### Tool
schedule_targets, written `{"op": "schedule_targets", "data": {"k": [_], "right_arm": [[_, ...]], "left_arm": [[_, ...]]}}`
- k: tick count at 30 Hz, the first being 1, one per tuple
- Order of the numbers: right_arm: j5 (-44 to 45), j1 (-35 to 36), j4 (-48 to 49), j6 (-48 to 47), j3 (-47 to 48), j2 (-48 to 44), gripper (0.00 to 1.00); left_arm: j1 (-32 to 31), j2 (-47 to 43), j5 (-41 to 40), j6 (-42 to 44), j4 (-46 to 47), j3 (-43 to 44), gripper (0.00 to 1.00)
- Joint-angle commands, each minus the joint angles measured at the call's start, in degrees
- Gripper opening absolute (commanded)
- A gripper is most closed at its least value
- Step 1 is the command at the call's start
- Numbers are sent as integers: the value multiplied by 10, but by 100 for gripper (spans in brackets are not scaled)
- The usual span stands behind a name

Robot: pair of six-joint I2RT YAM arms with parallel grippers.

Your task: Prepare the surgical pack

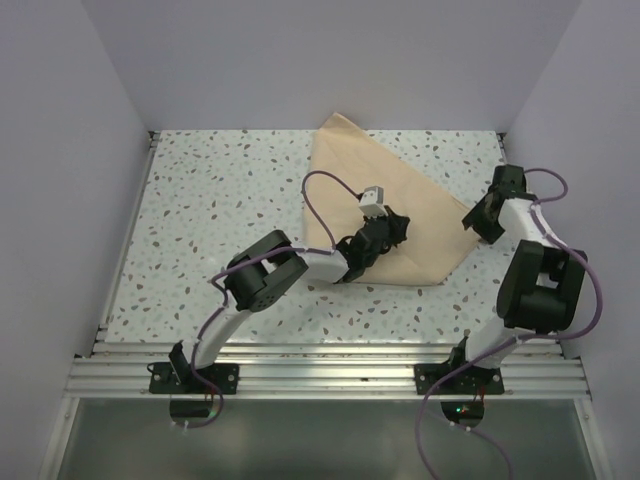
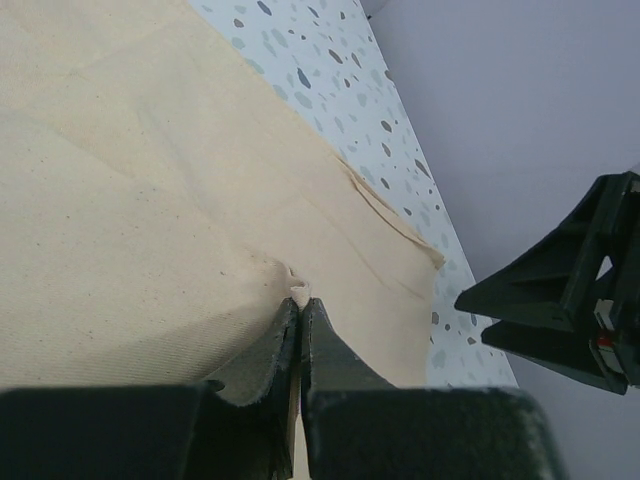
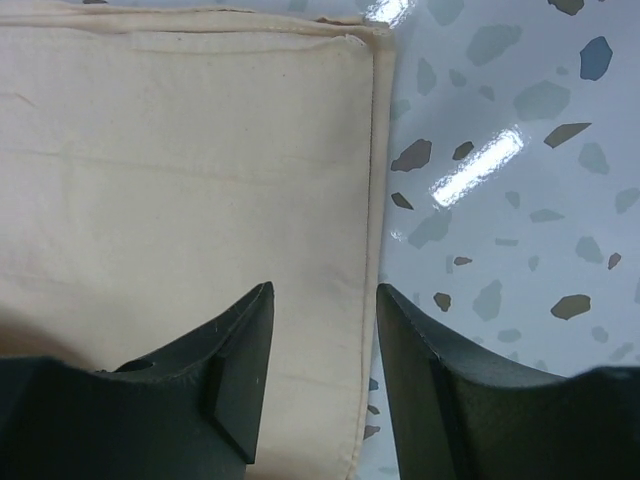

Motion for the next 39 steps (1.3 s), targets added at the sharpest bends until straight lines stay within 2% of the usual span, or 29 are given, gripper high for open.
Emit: {"op": "schedule_targets", "data": {"k": [1,7,11,19,25,30,32,35,36,37,39], "right_arm": [[29,2,10,12,33,37,49],[67,-5,17,11,62,88,47],[33,-28,50,-11,72,117,40],[0,-70,102,-47,70,134,45],[-28,-73,133,-48,72,163,50],[-39,-73,138,-43,82,192,47],[-34,-74,138,-36,80,199,41],[-34,-73,143,-33,73,203,24],[-35,-74,145,-33,71,202,10],[-38,-74,147,-32,70,200,3],[-40,-74,143,-29,73,197,0]], "left_arm": [[-7,4,-5,22,45,22,4],[-6,8,8,31,53,18,5],[-6,5,22,28,58,11,8],[-7,15,38,19,63,16,8],[-6,15,32,22,63,13,8],[-6,15,36,23,58,18,9],[-5,16,36,26,55,22,9],[-5,17,36,28,52,24,12],[-5,16,35,29,52,24,13],[-5,16,35,30,51,24,14],[-3,16,40,30,52,25,21]]}}
